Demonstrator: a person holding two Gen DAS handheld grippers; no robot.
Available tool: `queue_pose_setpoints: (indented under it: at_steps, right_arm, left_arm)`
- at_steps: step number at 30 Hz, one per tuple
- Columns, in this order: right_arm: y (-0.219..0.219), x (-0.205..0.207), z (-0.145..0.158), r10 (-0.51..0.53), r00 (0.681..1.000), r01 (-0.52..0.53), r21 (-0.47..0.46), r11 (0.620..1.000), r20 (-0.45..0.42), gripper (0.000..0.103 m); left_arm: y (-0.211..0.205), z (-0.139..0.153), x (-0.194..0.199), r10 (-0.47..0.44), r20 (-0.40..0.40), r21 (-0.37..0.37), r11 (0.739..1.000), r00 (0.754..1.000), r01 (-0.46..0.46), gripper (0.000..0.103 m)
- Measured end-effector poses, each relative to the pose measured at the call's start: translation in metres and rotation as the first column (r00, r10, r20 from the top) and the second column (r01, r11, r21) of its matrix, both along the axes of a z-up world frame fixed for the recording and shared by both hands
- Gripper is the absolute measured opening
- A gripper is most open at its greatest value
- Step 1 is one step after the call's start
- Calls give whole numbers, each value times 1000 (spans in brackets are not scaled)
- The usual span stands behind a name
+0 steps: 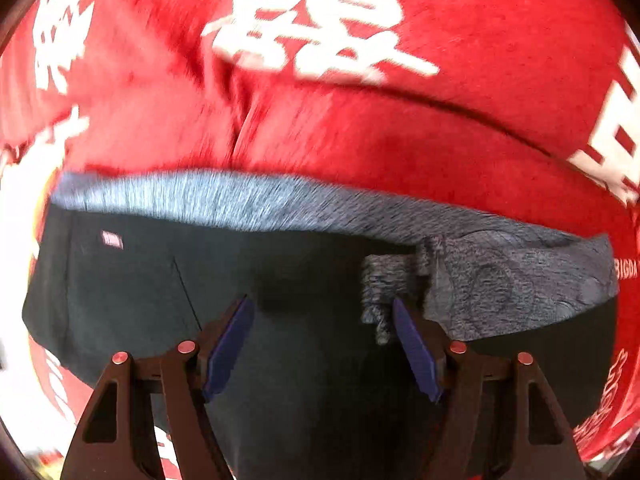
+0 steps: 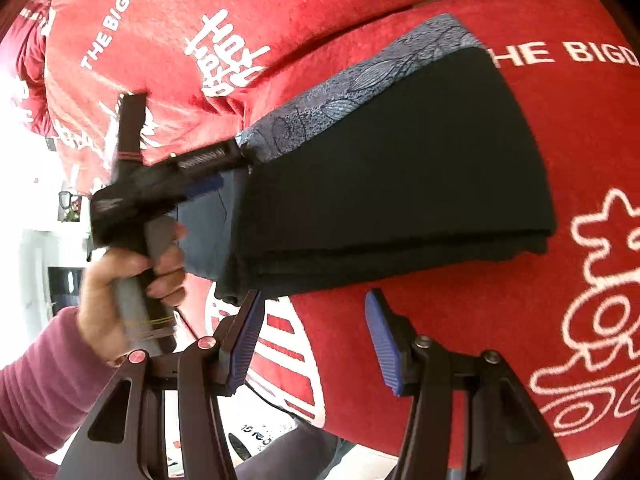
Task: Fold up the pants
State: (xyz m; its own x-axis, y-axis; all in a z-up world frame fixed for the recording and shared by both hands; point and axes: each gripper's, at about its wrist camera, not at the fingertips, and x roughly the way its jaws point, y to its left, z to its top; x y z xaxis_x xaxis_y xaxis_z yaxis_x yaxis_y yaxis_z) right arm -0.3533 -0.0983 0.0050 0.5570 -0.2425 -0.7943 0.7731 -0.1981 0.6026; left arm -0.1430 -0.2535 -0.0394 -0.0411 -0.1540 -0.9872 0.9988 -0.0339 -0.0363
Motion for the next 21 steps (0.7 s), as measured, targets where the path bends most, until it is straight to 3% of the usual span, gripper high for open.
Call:
queue_pose_setpoints:
  at_steps: [3,7,16,21]
  right_arm:
    - [6,-7,3,-7,1000,7,-10,1000,-5,57]
    - [7,-15,-1,-24,1000,24,7,1000,0,58]
    - [0,-11,0,35,999,-34,29,999,-18,59]
    - [-3,-3,3,46,998,-45,27,999,-31,60]
  left_arm:
    - [9,5,15,28,-19,12,1000,999,-28,74]
    - [25,15,20,-12,44,24,1000,999,10,74]
    - [57,25,29,49,17,80,995,999,-50,74]
    - [62,27,31,34,22,94,995,999,-36,74]
